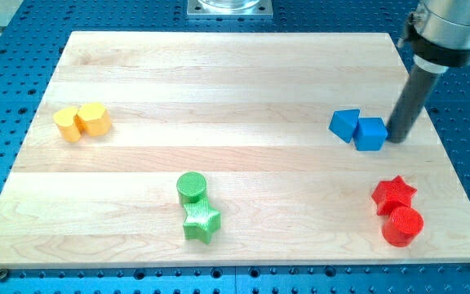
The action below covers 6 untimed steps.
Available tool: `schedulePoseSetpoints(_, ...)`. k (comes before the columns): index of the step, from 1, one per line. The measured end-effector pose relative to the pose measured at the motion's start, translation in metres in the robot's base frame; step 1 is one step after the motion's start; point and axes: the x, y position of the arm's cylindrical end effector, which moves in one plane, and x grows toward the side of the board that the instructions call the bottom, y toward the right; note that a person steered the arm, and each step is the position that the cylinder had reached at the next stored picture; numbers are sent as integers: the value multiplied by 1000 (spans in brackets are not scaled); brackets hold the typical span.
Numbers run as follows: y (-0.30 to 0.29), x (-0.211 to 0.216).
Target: Move the blue blocks parallel to each other
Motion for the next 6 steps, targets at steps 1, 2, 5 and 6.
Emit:
schedulePoseSetpoints(1, -3, 62)
schedulePoseSetpoints(2, -27, 32)
schedulePoseSetpoints(5, -66, 12)
schedulePoseSetpoints(6, -84, -17)
